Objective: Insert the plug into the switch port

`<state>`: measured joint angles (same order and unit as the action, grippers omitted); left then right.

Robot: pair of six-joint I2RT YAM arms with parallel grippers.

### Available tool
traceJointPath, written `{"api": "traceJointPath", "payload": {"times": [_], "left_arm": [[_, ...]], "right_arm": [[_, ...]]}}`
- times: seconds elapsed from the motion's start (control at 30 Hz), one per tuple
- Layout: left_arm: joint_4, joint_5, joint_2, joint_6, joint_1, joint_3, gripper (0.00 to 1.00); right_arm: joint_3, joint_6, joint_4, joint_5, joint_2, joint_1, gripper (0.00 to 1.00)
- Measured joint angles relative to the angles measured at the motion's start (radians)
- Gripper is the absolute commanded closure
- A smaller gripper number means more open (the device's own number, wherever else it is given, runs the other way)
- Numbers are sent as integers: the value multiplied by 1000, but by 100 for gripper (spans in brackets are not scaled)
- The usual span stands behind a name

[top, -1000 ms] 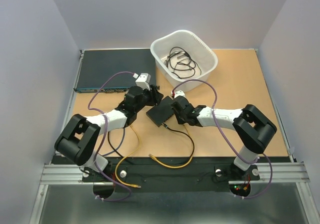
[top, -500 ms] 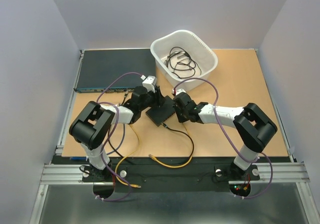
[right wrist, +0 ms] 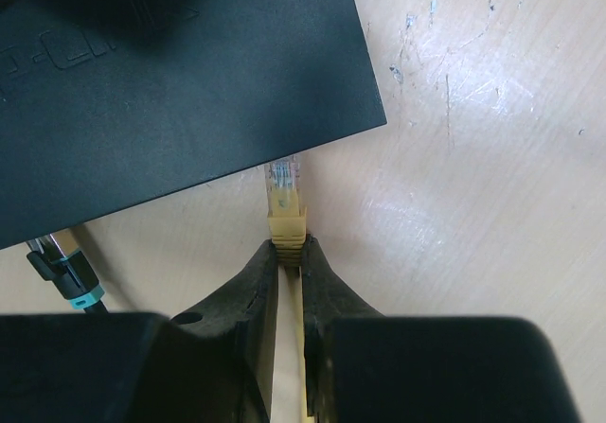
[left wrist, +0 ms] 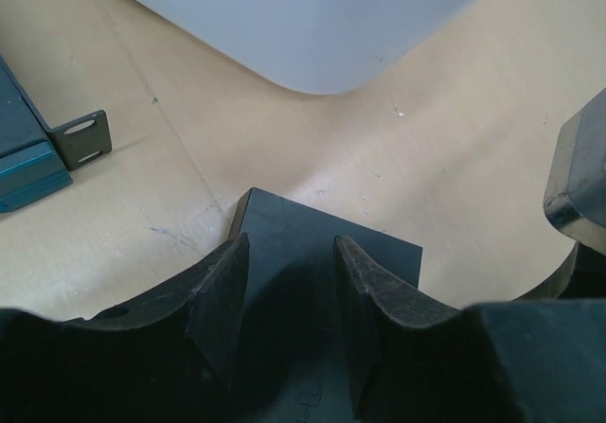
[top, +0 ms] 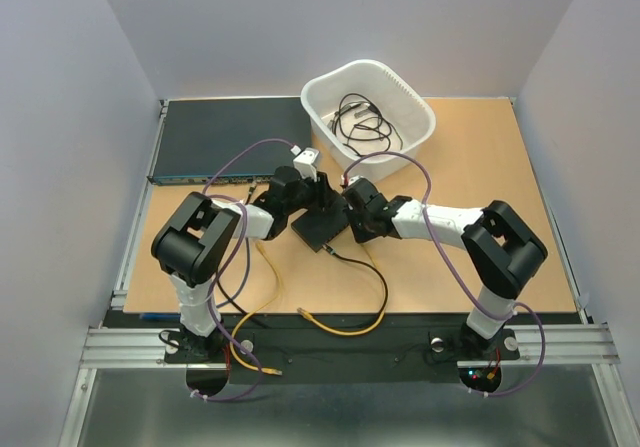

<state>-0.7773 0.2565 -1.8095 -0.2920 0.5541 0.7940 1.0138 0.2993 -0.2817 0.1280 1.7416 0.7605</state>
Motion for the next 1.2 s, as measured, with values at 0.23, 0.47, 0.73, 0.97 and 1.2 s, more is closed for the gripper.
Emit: {"api": "traceJointPath", "payload": {"times": [0.23, 0.47, 0.73, 0.97, 1.2], "left_arm": [[15, 16, -23, 21, -6, 19, 49], [21, 31, -64, 33, -12, 54, 49], [63, 10, -85, 48, -13, 79, 49], [69, 10, -104, 53, -13, 98, 49], [69, 24, -106, 70, -13, 101, 50]], "right_arm": [[21, 1, -28, 26, 12, -8, 100], [39, 3, -56, 42, 19, -16, 99], [52, 3, -79, 49, 27, -22, 99], [76, -1, -105, 51, 40, -22, 99], [108, -17, -130, 56, 59, -22, 100]]}}
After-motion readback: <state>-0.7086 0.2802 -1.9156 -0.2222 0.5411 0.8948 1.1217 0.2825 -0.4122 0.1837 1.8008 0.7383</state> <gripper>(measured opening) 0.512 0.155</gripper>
